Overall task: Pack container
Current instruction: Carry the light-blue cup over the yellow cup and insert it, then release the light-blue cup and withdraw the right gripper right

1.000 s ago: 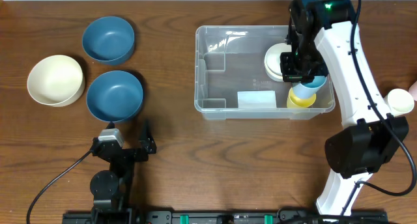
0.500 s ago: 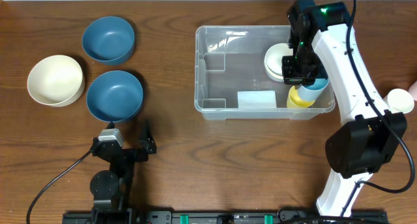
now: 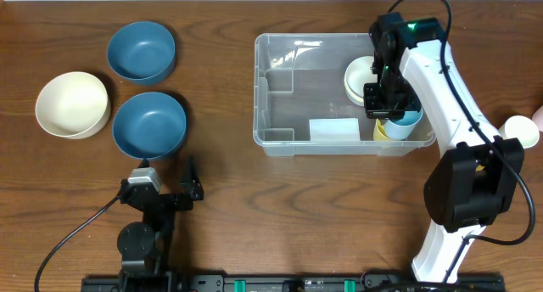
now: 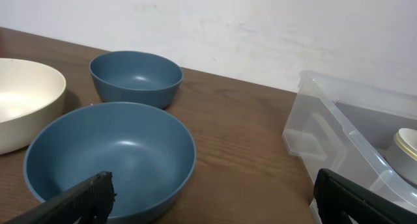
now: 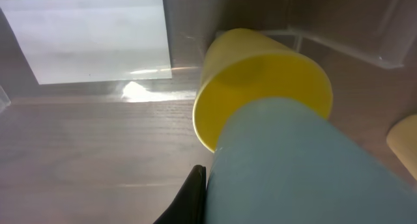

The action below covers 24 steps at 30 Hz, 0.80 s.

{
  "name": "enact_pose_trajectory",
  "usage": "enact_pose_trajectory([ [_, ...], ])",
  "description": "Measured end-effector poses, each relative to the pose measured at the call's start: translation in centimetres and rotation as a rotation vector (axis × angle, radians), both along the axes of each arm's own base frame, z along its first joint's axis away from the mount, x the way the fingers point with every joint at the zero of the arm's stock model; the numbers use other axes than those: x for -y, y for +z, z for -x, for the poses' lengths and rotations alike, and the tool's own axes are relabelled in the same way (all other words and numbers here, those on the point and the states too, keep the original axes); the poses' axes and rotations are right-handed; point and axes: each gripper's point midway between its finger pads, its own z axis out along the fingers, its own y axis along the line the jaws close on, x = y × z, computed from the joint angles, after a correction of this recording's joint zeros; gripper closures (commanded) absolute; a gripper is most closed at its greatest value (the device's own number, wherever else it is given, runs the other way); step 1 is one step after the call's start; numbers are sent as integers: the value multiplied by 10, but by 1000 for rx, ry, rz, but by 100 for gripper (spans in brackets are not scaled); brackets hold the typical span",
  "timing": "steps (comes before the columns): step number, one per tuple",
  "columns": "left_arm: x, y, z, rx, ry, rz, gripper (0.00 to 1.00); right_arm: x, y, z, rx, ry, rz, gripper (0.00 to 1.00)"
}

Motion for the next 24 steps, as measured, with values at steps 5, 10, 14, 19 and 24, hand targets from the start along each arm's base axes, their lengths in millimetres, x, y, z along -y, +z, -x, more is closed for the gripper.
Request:
enact_pose_trajectory([
  [5,0,0,0,0,0,0,2,-1,-1,-2,9,0,-6,46],
  [10,0,0,0,0,0,0,2,-2,-1,-3,11,21,-12,36],
  [14,0,0,0,0,0,0,2,-2,-1,-5,17,29,-16,42],
  [19,0,0,0,0,0,0,2,-3,9,-6,23,36,-23,44],
  [24,0,0,0,0,0,0,2,-3,58,-28,143,22,-65,41],
])
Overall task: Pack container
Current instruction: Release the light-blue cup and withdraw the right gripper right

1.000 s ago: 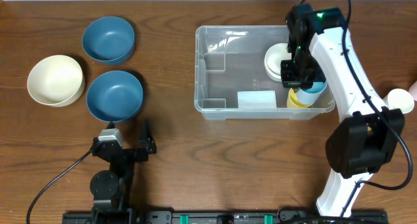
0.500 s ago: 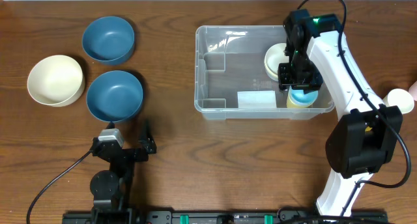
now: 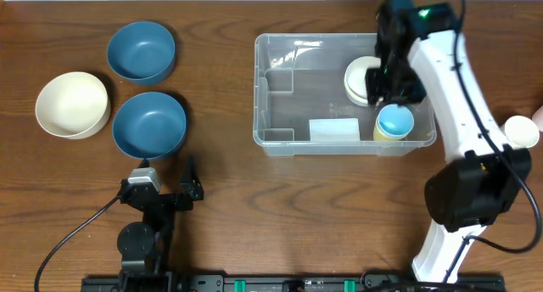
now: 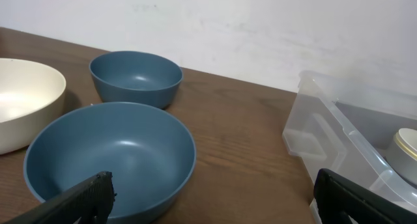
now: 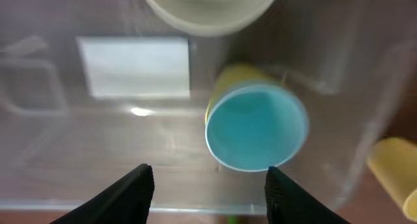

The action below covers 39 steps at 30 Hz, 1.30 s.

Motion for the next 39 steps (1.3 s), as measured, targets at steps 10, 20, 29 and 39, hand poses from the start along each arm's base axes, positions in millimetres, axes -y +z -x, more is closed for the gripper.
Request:
enact_pose_trajectory([
  [10,0,0,0,0,0,0,2,87,50,-26,161,-255,-92,36],
  [20,0,0,0,0,0,0,2,232,53,-1,218,-670,-48,33],
  [29,0,0,0,0,0,0,2,334,57,40,303,-1001,11,34],
  [39,0,0,0,0,0,0,2,379,1,32,249,-1082,26,36],
])
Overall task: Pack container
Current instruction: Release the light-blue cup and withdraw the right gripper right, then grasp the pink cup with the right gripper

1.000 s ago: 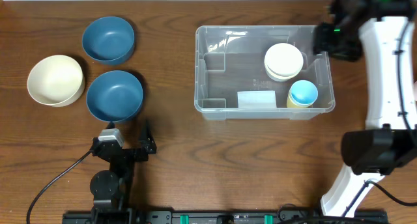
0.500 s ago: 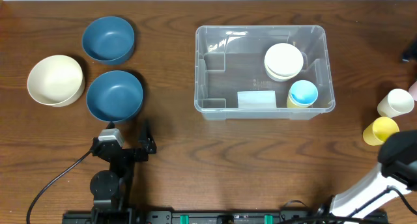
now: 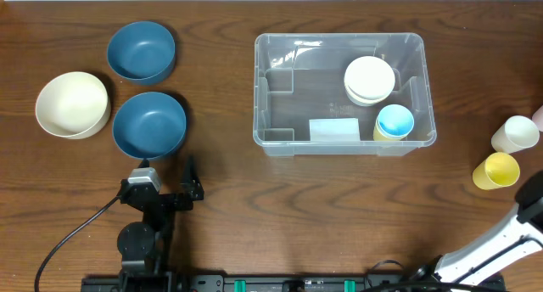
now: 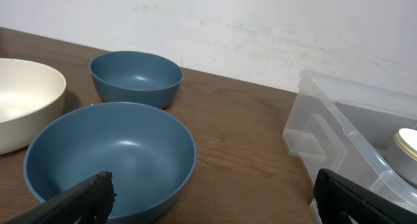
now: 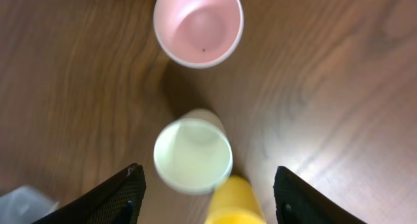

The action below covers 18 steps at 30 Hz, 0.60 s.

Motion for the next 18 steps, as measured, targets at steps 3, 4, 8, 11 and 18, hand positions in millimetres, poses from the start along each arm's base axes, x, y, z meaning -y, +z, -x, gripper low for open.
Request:
enact_pose_trajectory([
  [3,0,0,0,0,0,0,2,10,-21,-10,-7,-1,2,36],
  [4,0,0,0,0,0,0,2,14,-25,-13,-4,-2,8,37],
  [8,0,0,0,0,0,0,2,27,-29,-25,29,4,49,37],
  [11,0,0,0,0,0,0,2,33,-26,-30,49,6,78,38],
  [18,0,0,0,-1,0,0,2,43,-47,-28,-1,-6,89,40],
])
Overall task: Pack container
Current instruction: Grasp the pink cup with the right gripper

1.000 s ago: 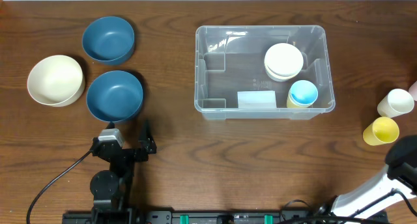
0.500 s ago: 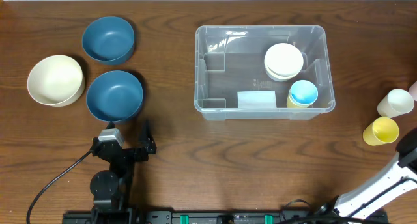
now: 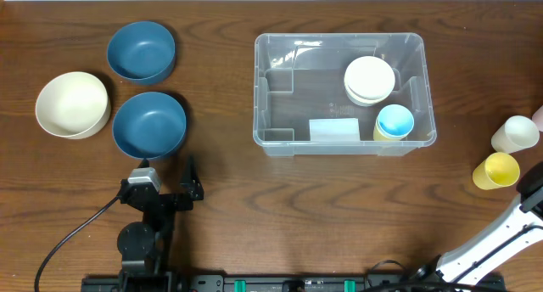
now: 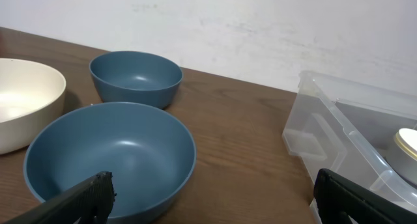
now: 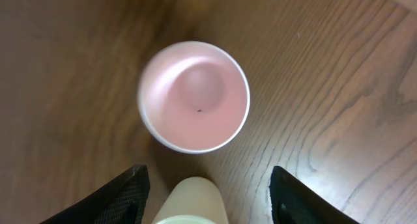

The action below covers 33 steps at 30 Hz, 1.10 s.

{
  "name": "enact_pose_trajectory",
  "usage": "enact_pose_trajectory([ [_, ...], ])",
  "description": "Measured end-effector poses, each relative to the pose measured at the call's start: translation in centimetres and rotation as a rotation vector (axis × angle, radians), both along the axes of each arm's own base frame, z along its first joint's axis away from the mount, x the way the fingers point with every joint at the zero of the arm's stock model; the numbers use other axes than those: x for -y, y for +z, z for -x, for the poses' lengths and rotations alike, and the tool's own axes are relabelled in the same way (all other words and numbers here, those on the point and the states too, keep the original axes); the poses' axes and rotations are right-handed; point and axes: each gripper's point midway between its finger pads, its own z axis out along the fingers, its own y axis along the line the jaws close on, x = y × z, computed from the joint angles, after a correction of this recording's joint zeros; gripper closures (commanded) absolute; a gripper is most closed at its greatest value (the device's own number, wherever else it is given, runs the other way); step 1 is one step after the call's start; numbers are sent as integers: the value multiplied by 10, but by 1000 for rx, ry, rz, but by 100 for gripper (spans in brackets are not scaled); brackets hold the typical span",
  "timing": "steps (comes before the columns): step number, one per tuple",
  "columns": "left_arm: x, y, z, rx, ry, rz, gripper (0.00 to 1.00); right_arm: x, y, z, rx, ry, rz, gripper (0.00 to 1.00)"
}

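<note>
A clear plastic container (image 3: 280, 88) holds stacked white dishes (image 3: 369, 78), a white card (image 3: 333, 129) and a blue cup (image 3: 394, 120) nested in a yellow one. To its right stand a cream cup (image 3: 515, 134), a yellow cup (image 3: 496, 171) and a pink cup (image 3: 540, 116) cut by the frame edge. My right gripper (image 5: 212, 198) is open, looking down on the pink cup (image 5: 193, 97), with the cream cup (image 5: 192, 201) between its fingers at the lower edge. My left gripper (image 4: 208, 198) rests open behind a blue bowl (image 4: 111, 155).
Two blue bowls (image 3: 141, 50) (image 3: 149, 125) and a cream bowl (image 3: 72, 103) stand at the left of the wooden table. The right arm (image 3: 526, 211) enters from the lower right edge. The left arm (image 3: 153, 203) sits at the front.
My right gripper has shifted: the pink cup now fills the middle of its view, the cream cup has dropped to the lower edge, and the yellow cup has left that view. The left arm is unchanged.
My right gripper had the blue cup between its fingers, at the yellow cup inside the container. Then it stood open above them, the blue cup nested in the yellow. Then it was off right of the container over the loose cups, now over the pink one.
</note>
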Motion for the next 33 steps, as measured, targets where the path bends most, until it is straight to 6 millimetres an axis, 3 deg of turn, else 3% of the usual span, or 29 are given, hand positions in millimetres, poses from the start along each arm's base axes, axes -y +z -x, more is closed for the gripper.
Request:
enact_pose_trajectory([
  [6,0,0,0,0,0,0,2,11,-34,9,-56,-27,-32,42],
  [15,0,0,0,1,0,0,2,37,-36,14,-19,-72,6,46],
  [22,0,0,0,0,0,0,2,41,-50,11,-4,-72,13,51],
  [25,0,0,0,1,0,0,2,39,-60,12,-8,-70,6,60],
  [32,0,0,0,1,0,0,2,34,-76,16,-24,-68,-18,97],
  [33,0,0,0,0,0,0,2,33,-77,16,-23,-70,-21,99],
])
